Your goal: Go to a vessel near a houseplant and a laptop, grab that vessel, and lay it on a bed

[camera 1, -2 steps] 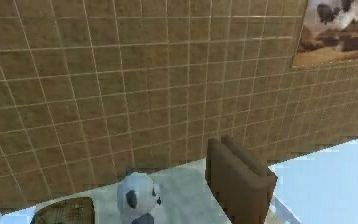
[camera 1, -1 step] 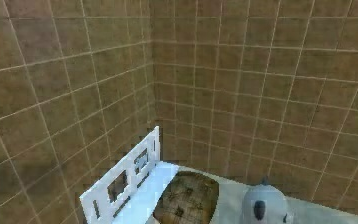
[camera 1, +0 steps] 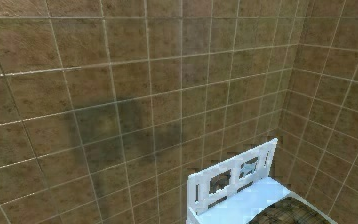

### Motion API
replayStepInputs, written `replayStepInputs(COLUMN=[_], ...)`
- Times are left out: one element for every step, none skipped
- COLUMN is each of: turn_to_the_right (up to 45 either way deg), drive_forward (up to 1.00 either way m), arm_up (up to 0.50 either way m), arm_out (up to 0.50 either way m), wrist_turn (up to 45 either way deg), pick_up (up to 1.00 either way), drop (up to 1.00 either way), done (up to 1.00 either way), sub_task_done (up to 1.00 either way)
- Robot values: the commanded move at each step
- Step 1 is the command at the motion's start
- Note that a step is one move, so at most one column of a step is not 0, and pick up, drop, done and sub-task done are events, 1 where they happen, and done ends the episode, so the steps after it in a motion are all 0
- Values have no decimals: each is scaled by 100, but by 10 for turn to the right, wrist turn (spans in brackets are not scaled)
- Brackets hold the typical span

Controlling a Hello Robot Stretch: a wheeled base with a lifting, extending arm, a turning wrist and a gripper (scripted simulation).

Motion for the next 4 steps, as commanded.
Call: replayStepInputs(turn_to_the_right=[0, 0, 0, 0], drive_forward=[0, 0, 0, 0], arm_up=[0, 0, -40, -32], arm_out=[48, 0, 0, 0], wrist_turn=[0, 390, 0, 0], pick_up=[0, 0, 0, 0], drop=[0, 0, 0, 0], done=[0, 0, 0, 0], sub_task_done=[0, 0, 0, 0])
